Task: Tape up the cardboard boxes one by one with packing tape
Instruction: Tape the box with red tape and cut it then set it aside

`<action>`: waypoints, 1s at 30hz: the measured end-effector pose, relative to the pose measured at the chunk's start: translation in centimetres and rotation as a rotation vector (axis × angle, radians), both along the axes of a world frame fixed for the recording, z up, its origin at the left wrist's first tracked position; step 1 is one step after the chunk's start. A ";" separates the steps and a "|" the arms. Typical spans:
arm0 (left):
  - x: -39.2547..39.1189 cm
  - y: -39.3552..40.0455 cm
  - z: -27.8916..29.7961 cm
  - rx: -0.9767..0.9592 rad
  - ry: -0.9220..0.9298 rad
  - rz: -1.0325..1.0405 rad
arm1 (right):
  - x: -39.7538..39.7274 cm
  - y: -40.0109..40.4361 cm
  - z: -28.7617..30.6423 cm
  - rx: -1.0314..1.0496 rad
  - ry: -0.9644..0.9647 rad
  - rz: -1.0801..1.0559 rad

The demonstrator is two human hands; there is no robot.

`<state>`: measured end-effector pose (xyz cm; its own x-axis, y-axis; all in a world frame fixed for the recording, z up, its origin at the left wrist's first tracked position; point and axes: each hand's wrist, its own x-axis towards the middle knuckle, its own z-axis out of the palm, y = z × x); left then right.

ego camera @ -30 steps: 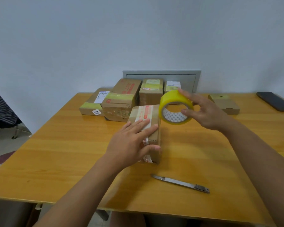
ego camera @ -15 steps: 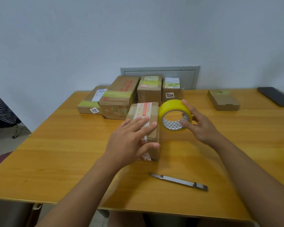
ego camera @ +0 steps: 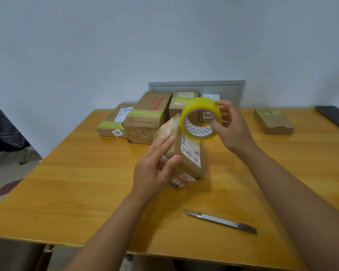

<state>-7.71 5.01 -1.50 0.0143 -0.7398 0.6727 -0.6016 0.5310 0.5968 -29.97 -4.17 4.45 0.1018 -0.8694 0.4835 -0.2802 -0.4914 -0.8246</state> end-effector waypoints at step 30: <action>-2.9 -0.4 1.0 0.005 -0.803 0.101 | 4.0 -1.3 -0.6 0.277 0.029 0.175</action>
